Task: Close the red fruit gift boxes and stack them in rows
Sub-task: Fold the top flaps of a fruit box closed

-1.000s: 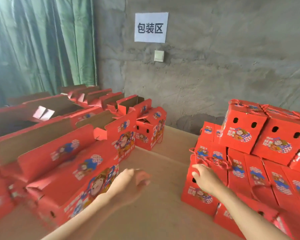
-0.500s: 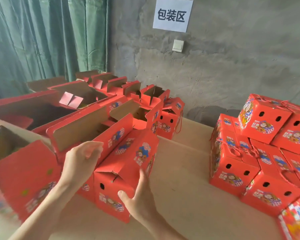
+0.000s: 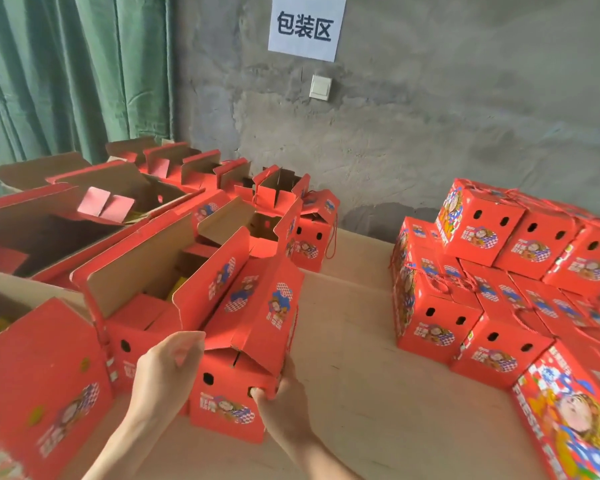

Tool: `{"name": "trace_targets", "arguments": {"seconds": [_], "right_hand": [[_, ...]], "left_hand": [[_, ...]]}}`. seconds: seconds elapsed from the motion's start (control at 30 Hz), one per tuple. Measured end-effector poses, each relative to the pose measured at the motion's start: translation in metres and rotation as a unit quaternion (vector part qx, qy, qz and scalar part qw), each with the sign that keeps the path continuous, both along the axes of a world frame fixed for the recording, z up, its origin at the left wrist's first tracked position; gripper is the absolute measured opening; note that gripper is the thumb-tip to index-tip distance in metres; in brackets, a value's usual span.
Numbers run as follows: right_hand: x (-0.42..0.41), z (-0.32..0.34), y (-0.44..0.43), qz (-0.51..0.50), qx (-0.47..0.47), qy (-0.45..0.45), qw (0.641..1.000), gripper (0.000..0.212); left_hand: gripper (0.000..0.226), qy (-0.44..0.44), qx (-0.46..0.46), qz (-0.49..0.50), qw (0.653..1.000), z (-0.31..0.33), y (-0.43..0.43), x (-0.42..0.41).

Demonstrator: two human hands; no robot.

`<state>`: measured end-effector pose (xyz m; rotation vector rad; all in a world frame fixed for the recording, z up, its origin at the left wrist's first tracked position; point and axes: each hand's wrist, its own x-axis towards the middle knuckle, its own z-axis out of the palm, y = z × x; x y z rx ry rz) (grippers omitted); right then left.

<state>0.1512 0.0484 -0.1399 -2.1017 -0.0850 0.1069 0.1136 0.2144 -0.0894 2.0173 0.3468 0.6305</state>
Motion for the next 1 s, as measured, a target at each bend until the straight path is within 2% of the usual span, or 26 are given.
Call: {"name": "trace_targets", "arguments": {"seconds": [0.1, 0.27, 0.33, 0.4, 0.5, 0.57, 0.6, 0.63, 0.7, 0.83, 0.9, 0.93, 1.0], "right_hand": [[0.005, 0.000, -0.008, -0.026, -0.030, -0.010, 0.999, 0.068], [0.014, 0.003, -0.095, -0.060, -0.062, -0.031, 0.996, 0.037], [0.014, 0.004, -0.149, -0.069, -0.076, -0.031, 0.994, 0.036], [0.007, 0.006, -0.199, -0.074, -0.101, 0.007, 0.992, 0.038], [-0.002, 0.007, -0.263, -0.146, -0.107, 0.010, 0.983, 0.031], [-0.005, 0.012, -0.290, -0.166, -0.184, -0.011, 0.969, 0.023], [-0.008, 0.013, -0.298, -0.186, -0.201, -0.028, 0.961, 0.026], [-0.008, 0.017, -0.301, -0.227, -0.183, -0.051, 0.955, 0.029], [-0.013, 0.022, -0.306, -0.221, -0.174, -0.122, 0.952, 0.033], [-0.012, 0.022, -0.307, -0.167, -0.016, -0.171, 0.971, 0.028], [-0.007, 0.024, -0.306, -0.124, 0.013, -0.188, 0.974, 0.053], [-0.005, 0.027, -0.305, -0.099, 0.022, -0.177, 0.979, 0.062], [0.001, 0.031, -0.303, -0.062, 0.054, -0.121, 0.989, 0.061]], "left_hand": [[0.021, -0.016, -0.007, 0.002, 1.000, 0.002, -0.012, 0.007], [0.025, -0.026, -0.021, 0.004, 0.999, 0.002, -0.025, 0.018], [0.024, -0.027, -0.014, -0.012, 0.999, 0.000, -0.033, 0.024], [0.024, -0.022, -0.008, -0.038, 0.999, -0.003, -0.046, 0.034], [0.036, 0.025, -0.020, -0.076, 0.997, -0.009, -0.073, 0.052], [0.039, 0.064, -0.036, -0.096, 0.993, -0.012, -0.093, 0.063], [0.039, 0.086, -0.068, -0.111, 0.988, -0.016, -0.102, 0.068], [0.044, 0.110, -0.115, -0.131, 0.979, -0.017, -0.112, 0.071], [0.054, 0.150, -0.226, -0.140, 0.952, -0.020, -0.129, 0.074], [0.051, 0.155, -0.322, -0.050, 0.933, -0.021, -0.140, 0.070], [0.040, 0.136, -0.387, -0.034, 0.911, -0.018, -0.139, 0.065], [0.035, 0.126, -0.403, -0.038, 0.906, -0.014, -0.137, 0.062], [0.029, 0.108, -0.416, -0.051, 0.901, -0.010, -0.132, 0.058]]}}
